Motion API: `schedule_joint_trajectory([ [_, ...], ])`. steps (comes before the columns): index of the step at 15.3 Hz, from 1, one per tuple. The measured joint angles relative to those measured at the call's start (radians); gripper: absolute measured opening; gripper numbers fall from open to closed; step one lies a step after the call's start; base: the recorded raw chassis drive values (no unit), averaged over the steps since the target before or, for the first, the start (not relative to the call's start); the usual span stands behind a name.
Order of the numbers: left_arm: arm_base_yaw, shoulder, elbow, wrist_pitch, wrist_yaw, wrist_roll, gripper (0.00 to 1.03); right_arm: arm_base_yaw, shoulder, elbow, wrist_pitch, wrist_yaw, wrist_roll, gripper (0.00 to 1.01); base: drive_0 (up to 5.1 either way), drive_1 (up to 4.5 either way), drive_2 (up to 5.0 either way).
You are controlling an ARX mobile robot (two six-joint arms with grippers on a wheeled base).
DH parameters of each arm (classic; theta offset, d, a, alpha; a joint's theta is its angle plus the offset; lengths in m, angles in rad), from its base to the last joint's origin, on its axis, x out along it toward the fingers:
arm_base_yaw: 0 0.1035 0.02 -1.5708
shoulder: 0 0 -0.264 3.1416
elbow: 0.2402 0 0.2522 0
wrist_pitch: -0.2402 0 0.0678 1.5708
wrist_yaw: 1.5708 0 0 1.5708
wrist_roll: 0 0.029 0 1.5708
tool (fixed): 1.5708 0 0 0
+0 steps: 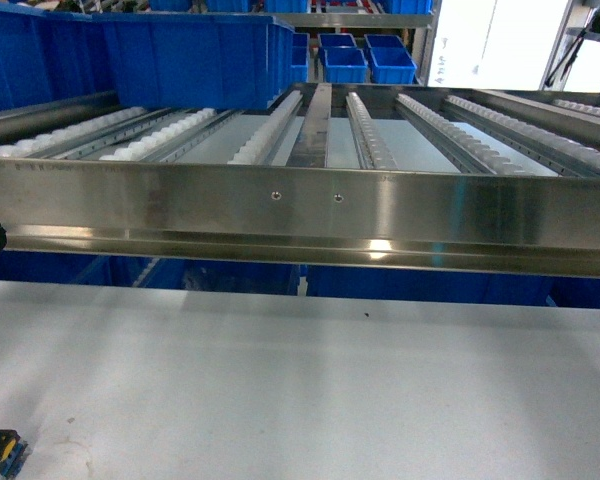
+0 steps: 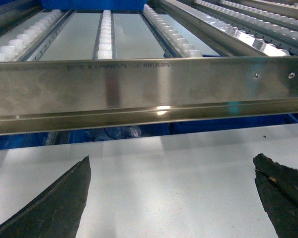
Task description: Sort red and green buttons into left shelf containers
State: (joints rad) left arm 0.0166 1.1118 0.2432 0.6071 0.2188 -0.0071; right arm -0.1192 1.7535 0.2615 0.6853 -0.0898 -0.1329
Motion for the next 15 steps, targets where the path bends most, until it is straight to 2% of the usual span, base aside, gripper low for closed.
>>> schedule_joint_trajectory([
  [1,0.0,0.0,0.0,0.0,0.0,0.0,0.98,0.003,0.0,-0.006,0.004,0.004,0.0,0.31,0.0,0.0,0.0],
  [2,0.0,0.0,0.0,0.0,0.0,0.0,0.98,0.009,0.0,-0.01,0.009,0.007,0.001,0.29,0.0,0.0,0.0],
  [7,0.0,0.0,0.0,0.0,0.0,0.0,0.98,0.008,-0.036,-0.051,0.037,0.009,0.0,0.29,0.0,0.0,0.0],
  [10,0.0,0.0,0.0,0.0,0.0,0.0,0.98,0.008,-0.263,-0.067,-0.019,0.002,0.0,0.29,0.0,0.0,0.0],
  [13,0.0,0.0,0.0,0.0,0.0,0.0,0.98,0.008,-0.59,-0.105,-0.19,-0.024,-0.011,0.29,0.0,0.0,0.0],
  [15,0.0,0.0,0.0,0.0,0.0,0.0,0.98,0.008,-0.879,-0.114,-0.38,-0.042,-0.014,0.29,0.0,0.0,0.0],
])
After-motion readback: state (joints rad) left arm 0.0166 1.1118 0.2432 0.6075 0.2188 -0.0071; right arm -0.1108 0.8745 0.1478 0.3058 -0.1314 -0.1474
